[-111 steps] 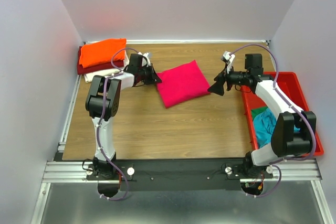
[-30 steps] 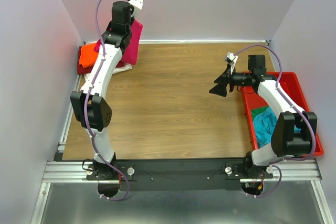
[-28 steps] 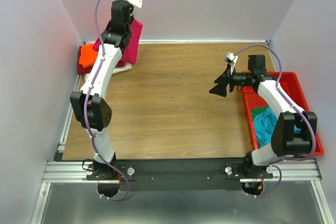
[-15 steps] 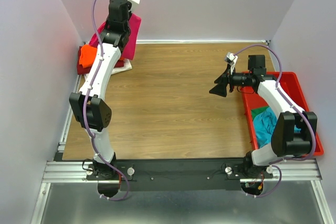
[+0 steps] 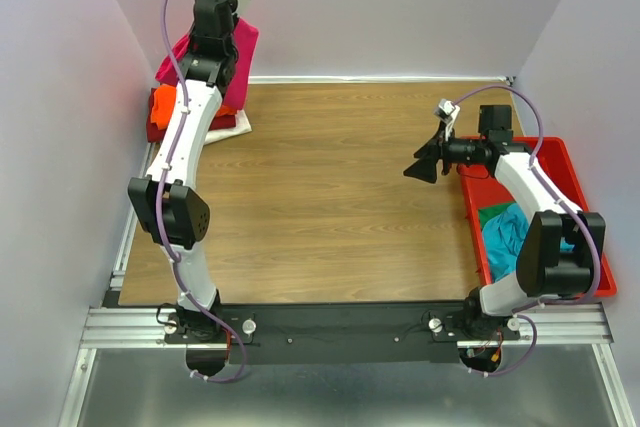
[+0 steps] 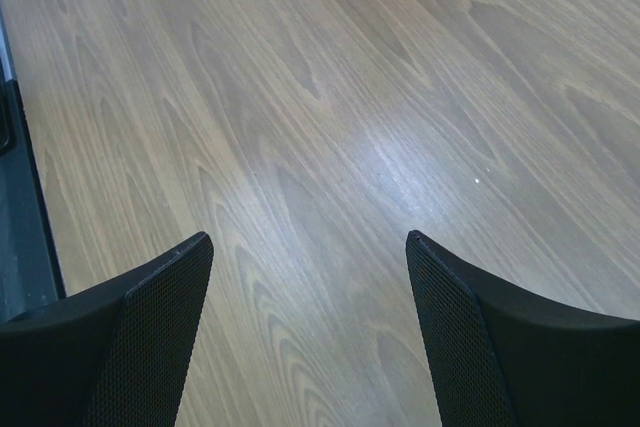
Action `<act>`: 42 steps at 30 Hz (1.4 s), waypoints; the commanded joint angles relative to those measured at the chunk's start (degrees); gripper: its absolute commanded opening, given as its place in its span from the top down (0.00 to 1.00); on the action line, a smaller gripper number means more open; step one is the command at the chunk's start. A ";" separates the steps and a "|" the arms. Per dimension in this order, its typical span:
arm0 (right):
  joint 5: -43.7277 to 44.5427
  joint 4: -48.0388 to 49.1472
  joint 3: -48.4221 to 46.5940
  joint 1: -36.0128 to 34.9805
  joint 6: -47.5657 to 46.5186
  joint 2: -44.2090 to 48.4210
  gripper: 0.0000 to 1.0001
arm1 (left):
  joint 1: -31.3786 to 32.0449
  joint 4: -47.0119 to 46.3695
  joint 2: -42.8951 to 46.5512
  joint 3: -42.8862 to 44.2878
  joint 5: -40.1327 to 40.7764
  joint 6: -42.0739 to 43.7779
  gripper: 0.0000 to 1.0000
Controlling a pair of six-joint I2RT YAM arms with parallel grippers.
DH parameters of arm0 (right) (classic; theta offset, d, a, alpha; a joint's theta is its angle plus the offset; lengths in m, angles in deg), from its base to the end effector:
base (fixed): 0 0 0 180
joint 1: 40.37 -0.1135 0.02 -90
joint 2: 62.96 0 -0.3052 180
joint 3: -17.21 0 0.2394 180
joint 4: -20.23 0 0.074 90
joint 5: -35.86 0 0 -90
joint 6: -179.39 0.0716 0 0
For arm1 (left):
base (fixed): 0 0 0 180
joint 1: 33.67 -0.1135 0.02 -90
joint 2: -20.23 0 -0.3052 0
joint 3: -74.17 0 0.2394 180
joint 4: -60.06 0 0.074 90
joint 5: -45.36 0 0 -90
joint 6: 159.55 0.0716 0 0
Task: Fold and stack the t-shirts
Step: Neatly place the folded tshirt to the corner
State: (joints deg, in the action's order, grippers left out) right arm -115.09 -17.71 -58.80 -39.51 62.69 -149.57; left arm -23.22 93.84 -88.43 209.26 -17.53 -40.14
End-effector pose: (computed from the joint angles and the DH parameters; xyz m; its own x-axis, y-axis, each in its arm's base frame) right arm 0.3102 0.0579 0.2926 -0.4127 -0.2120 -0.8859 -0.8472 0.4466 0.2878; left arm 0.4668 -0.0529 0.4916 -0.2486 0.4903 -0.8353 -0.1848 0.8226 0.5378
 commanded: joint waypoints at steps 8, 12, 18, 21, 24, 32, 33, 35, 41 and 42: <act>-2.16 -1.54 -0.20 2.21 -0.72 -1.19 0.16 | -3.60 -4.15 -5.15 3.44 -0.92 -0.23 1.00; -3.21 -1.63 -0.03 2.65 -0.64 -1.63 0.16 | -5.27 -4.32 -7.69 5.11 -2.76 -1.28 1.00; -3.04 -1.80 -0.03 2.65 -0.81 -2.51 0.16 | -7.64 -5.03 -11.48 7.83 -4.26 -1.55 1.00; -2.86 -1.98 -0.03 2.83 -0.90 -2.95 0.16 | -9.40 -5.64 -13.23 8.45 -6.28 -3.12 1.00; -2.69 -2.16 -0.03 2.92 -1.08 -3.30 0.16 | -13.09 -6.43 -16.21 8.45 -9.88 -6.10 1.00; -2.25 -2.86 -0.03 3.53 -2.22 -4.36 0.16 | -23.29 -7.49 -23.09 8.10 -14.61 -21.14 0.02; -2.25 -2.86 -0.03 3.53 -2.39 -4.79 0.16 | -24.42 -6.79 -22.04 8.97 -16.20 -23.32 0.02; -2.51 -3.64 -0.38 3.53 -2.74 -5.24 0.16 | -24.43 -6.00 -20.72 9.94 -18.57 -24.48 0.02; -1.02 -4.97 -0.64 3.53 -4.76 -4.89 0.17 | -23.99 -4.94 -11.76 6.79 -28.66 -28.52 0.02; -0.41 -5.14 -0.91 3.53 -4.94 -4.80 0.17 | -24.08 -5.03 -8.62 5.47 -30.09 -28.79 0.02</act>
State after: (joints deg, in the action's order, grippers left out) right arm -116.38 -20.90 -58.80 -36.49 59.89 -154.36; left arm -48.68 90.39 -108.36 216.30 -37.64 -64.53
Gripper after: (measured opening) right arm 0.835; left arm 0.983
